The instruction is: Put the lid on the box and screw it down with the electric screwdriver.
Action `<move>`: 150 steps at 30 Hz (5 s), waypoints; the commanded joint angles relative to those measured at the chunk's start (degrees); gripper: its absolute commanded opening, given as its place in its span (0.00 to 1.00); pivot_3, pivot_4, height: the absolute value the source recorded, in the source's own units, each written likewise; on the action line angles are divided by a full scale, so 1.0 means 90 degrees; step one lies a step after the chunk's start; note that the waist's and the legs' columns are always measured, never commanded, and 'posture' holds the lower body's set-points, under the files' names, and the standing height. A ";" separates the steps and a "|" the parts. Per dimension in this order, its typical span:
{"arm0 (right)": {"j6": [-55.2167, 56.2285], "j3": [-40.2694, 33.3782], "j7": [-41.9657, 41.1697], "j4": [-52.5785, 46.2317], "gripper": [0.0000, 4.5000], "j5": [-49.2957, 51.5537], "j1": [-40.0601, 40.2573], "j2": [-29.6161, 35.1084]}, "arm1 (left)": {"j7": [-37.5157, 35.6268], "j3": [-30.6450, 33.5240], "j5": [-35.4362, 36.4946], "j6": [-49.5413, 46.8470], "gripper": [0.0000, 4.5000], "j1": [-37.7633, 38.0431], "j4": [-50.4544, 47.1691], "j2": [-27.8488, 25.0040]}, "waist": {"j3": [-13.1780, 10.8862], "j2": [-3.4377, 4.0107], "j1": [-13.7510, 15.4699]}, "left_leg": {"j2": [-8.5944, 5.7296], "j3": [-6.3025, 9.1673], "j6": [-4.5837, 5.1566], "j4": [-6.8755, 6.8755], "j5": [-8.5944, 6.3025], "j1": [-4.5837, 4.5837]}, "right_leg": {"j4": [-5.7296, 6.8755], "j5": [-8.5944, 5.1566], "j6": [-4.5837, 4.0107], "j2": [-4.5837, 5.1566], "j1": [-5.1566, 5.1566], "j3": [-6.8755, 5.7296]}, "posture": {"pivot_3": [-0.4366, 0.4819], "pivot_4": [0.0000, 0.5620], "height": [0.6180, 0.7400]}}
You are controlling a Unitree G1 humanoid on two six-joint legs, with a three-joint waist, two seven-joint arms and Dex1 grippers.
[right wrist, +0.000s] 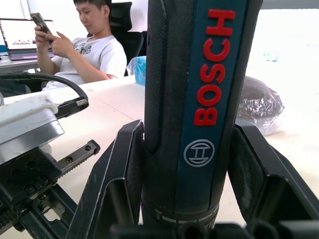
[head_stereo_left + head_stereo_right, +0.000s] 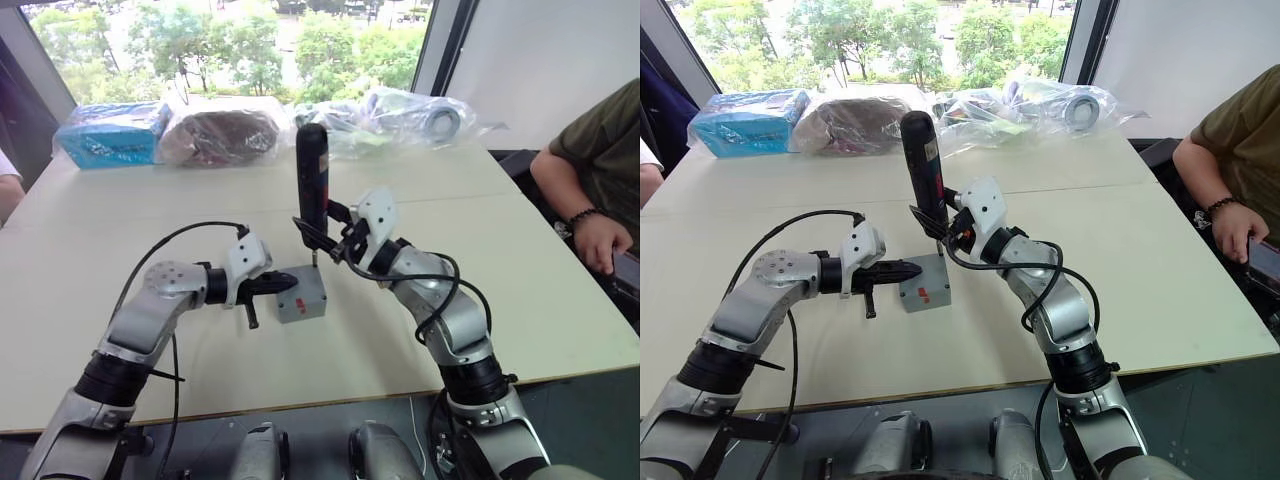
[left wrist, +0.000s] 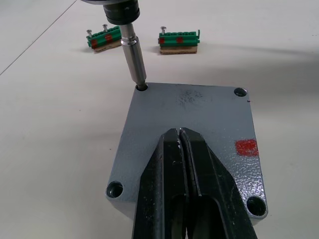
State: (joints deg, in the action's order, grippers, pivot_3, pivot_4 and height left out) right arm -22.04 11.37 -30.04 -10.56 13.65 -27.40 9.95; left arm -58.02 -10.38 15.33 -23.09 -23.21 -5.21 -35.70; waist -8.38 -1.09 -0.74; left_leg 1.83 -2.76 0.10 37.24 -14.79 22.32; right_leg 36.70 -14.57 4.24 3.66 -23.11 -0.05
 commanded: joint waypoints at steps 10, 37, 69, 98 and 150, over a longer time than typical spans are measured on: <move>-0.0247 0.0162 -0.0009 0.0423 0.41 -0.0215 0.0328 0.0235 | -0.0049 -0.0094 -0.0122 -0.0056 0.00 0.0147 -0.0112 -0.0074 | 0.0037 0.0005 -0.0002 | 0.0004 0.0001 0.0000 -0.0019 0.0000 0.0000 | -0.0037 0.0000 -0.0002 0.0005 0.0004 -0.0001 | 0.48 0.27 1.00; -0.6721 0.0157 -0.0030 0.0809 0.41 0.1655 -0.3216 0.4354 | -0.0349 0.1487 0.1515 -0.1023 0.00 0.0029 -0.2209 -0.1120 | -0.0141 0.0052 -0.0037 | -0.0010 -0.0008 -0.0002 -0.0012 0.0005 0.0234 | -0.0054 0.0024 0.0019 0.0012 -0.0213 -0.0010 | 0.48 0.27 1.00; -0.3474 0.0266 -0.1319 0.0158 1.00 0.0247 -0.2638 0.3542 | 0.0288 0.1940 0.1623 -0.1141 0.00 0.1362 -0.2152 -0.1826 | -0.0178 0.0046 0.0026 | 0.0002 -0.0012 0.0007 0.0017 -0.0001 0.0233 | -0.0041 0.0045 0.0055 -0.0037 -0.0204 -0.0009 | 0.48 0.27 1.00; -0.3836 0.1185 -0.1358 -0.1109 0.01 0.0408 -0.0651 0.2288 | 0.0437 0.0263 -0.0118 0.0218 0.00 0.0012 0.0435 -0.0111 | -0.0175 0.0040 0.0019 | -0.0010 -0.0014 0.0006 0.0092 0.0000 0.0229 | -0.0016 0.0053 0.0068 -0.0020 -0.0168 -0.0013 | 0.48 0.27 1.00; -0.1971 0.0907 -0.2436 -0.0010 0.01 -0.0032 -0.0520 0.1989 | -0.0832 0.0065 -0.0473 0.0632 0.00 -0.0385 0.0538 -0.0764 | -0.0174 0.0034 0.0010 | -0.0009 -0.0011 0.0006 0.0107 0.0000 0.0220 | 0.0042 0.0051 0.0065 -0.0024 -0.0178 -0.0014 | 0.48 0.27 1.00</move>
State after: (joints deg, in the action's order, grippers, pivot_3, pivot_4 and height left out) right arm -39.78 20.86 -52.29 -7.62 12.56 -31.83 28.01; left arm -65.21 -10.45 10.70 -18.42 -25.53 0.36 -42.76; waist -9.94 -0.78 -0.65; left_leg 1.74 -2.87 0.16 38.21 -14.79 24.30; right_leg 37.08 -14.11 4.82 3.45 -24.72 -0.18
